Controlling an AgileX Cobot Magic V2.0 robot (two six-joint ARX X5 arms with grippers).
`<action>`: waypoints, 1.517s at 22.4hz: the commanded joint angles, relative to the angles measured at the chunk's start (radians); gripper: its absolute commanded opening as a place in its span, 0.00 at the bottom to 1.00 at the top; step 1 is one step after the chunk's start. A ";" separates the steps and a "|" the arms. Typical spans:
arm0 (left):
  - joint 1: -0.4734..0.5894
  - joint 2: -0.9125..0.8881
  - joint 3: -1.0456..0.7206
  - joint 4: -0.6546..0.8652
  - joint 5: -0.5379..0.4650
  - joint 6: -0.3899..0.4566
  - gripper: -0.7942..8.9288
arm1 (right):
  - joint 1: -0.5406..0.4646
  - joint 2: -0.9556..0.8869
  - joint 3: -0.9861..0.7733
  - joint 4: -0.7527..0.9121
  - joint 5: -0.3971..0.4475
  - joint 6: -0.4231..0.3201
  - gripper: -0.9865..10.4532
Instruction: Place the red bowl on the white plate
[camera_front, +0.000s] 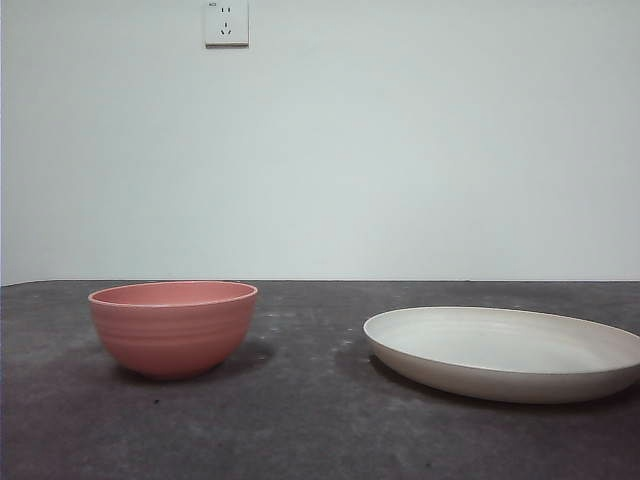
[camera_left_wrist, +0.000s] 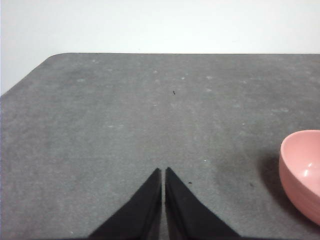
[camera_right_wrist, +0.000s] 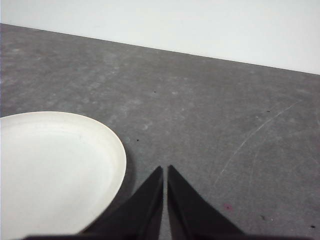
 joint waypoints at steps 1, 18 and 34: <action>-0.001 -0.002 -0.021 -0.008 -0.002 -0.104 0.09 | -0.001 -0.003 -0.004 0.007 0.001 0.010 0.09; -0.001 -0.002 -0.009 -0.016 -0.001 -0.415 0.09 | 0.000 -0.003 -0.001 0.011 -0.079 0.357 0.09; -0.001 0.150 0.278 -0.192 0.100 -0.430 0.09 | 0.000 0.030 0.236 -0.144 -0.080 0.467 0.09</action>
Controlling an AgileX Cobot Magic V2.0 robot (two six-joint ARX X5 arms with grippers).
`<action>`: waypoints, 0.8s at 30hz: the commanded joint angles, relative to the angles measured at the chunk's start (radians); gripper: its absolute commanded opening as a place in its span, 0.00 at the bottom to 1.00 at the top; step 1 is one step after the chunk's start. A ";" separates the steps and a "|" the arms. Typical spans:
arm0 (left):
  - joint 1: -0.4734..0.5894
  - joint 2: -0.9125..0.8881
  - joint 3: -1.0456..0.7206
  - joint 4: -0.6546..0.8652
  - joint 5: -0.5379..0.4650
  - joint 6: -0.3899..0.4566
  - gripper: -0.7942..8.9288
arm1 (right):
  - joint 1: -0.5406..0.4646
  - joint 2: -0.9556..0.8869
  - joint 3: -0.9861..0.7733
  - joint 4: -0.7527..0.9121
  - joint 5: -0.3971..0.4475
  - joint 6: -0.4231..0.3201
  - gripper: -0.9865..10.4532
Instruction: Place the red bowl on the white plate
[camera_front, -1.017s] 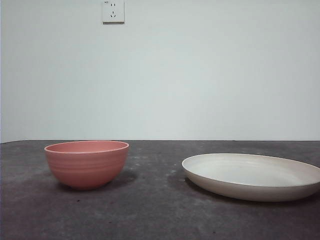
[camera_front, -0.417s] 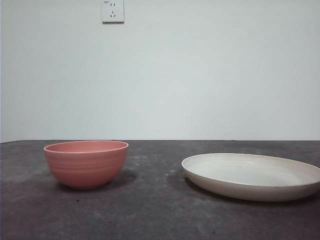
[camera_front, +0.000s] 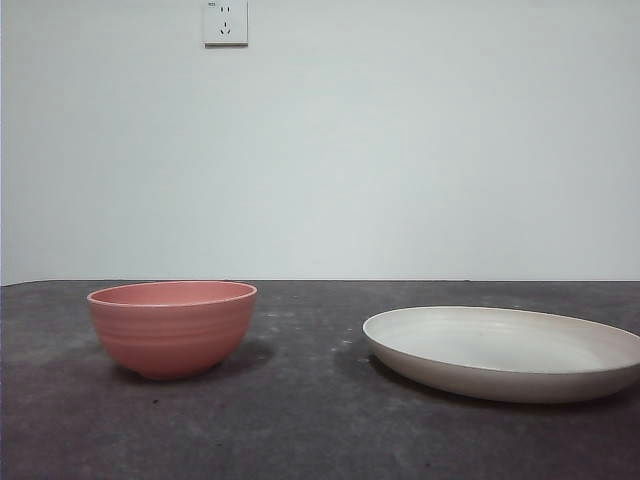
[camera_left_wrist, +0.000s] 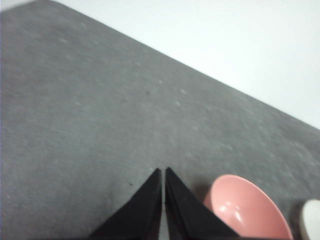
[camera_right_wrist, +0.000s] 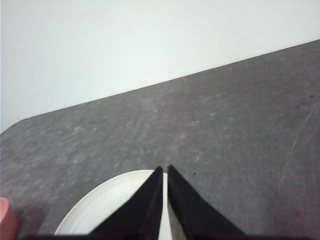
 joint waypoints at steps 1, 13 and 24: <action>-0.001 0.061 0.073 -0.017 0.047 0.014 0.09 | 0.000 0.032 0.075 -0.058 -0.004 0.014 0.09; -0.002 0.362 0.377 -0.227 0.310 0.241 0.09 | 0.000 0.363 0.442 -0.377 -0.203 -0.167 0.09; -0.112 0.533 0.547 -0.447 0.400 0.394 0.09 | 0.026 0.665 0.677 -0.637 -0.348 -0.356 0.09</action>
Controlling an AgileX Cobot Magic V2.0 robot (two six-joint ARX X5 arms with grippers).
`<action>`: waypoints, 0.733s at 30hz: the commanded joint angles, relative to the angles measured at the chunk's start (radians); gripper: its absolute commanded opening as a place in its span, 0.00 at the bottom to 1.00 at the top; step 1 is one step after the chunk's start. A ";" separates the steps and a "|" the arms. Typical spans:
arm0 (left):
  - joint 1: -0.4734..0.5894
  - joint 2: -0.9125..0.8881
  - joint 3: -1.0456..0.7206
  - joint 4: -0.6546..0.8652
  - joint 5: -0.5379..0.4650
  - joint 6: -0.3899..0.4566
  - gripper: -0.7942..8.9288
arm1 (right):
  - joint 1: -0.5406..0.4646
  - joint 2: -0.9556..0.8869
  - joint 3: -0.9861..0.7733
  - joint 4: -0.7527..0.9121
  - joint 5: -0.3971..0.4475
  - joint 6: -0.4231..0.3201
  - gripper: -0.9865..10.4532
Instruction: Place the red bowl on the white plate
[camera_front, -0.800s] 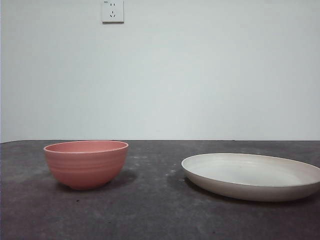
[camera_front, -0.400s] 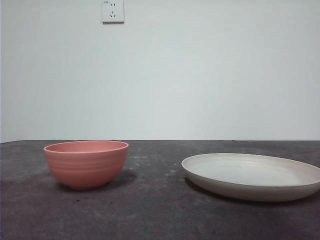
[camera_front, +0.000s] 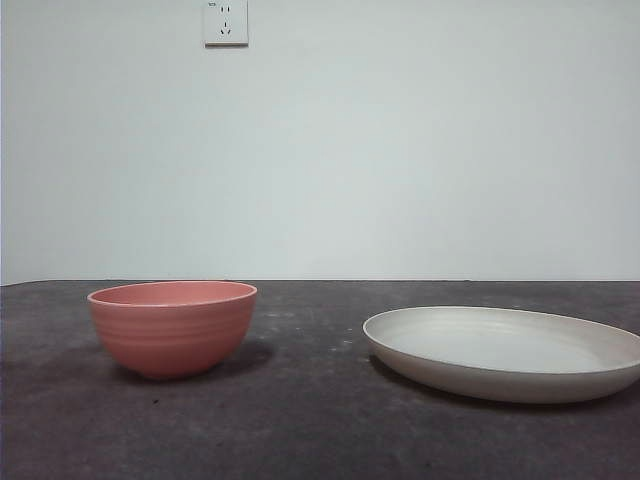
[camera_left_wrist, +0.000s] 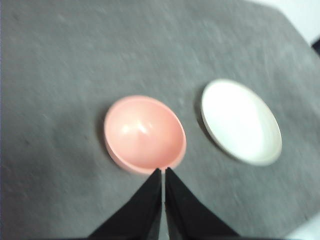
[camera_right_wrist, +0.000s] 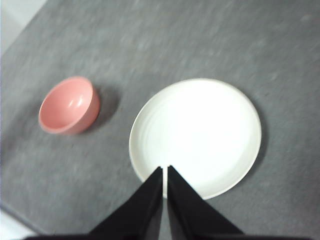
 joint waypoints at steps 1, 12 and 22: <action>-0.045 0.039 0.040 -0.043 0.026 0.074 0.09 | 0.024 0.039 0.038 -0.043 -0.008 -0.071 0.09; -0.150 0.095 0.051 -0.064 0.044 0.086 0.13 | 0.127 0.072 0.045 -0.141 -0.008 -0.113 0.10; -0.150 0.095 0.051 -0.064 0.043 0.080 0.50 | 0.127 0.072 0.045 -0.141 0.004 -0.103 0.43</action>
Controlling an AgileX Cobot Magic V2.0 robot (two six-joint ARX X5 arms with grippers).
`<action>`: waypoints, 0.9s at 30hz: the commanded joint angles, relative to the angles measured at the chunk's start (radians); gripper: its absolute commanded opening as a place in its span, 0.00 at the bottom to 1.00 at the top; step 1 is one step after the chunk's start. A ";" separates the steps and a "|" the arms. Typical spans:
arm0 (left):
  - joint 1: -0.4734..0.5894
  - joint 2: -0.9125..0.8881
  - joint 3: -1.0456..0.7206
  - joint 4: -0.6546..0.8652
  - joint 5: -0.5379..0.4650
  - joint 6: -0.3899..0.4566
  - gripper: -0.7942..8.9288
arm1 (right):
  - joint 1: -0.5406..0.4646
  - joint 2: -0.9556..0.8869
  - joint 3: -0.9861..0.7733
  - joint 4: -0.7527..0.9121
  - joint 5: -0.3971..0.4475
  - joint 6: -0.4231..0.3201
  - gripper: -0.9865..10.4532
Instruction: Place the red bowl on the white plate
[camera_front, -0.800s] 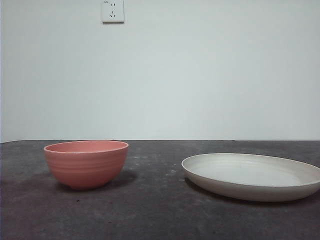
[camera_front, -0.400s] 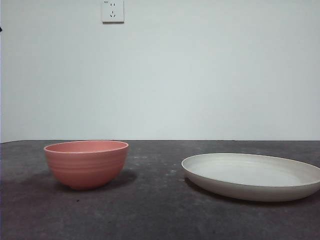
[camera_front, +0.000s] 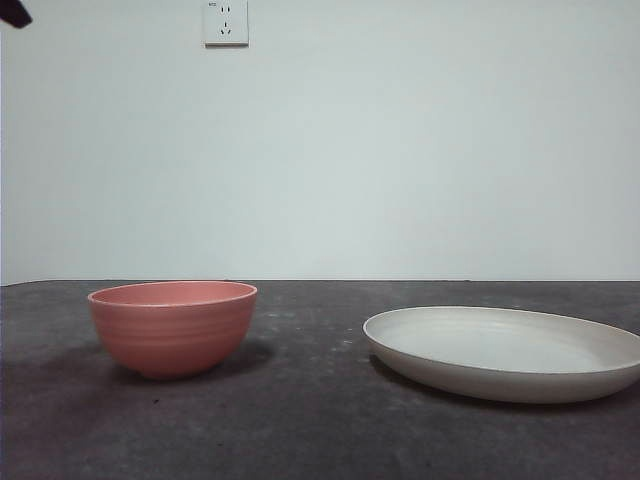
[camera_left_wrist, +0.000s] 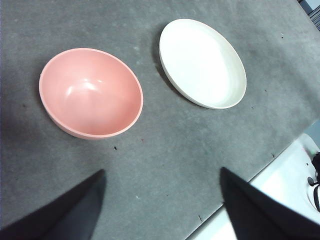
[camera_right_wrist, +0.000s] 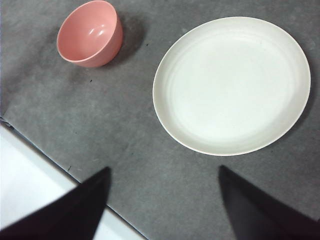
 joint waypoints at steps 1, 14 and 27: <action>-0.003 0.007 0.022 0.010 0.001 0.009 0.50 | 0.003 0.004 0.021 0.007 0.002 -0.003 0.43; -0.014 0.081 0.057 0.026 -0.095 -0.031 0.50 | 0.003 0.004 0.021 0.007 0.001 -0.003 0.43; -0.118 0.464 0.209 0.111 -0.320 -0.042 0.50 | 0.003 0.004 0.021 0.007 0.001 -0.003 0.43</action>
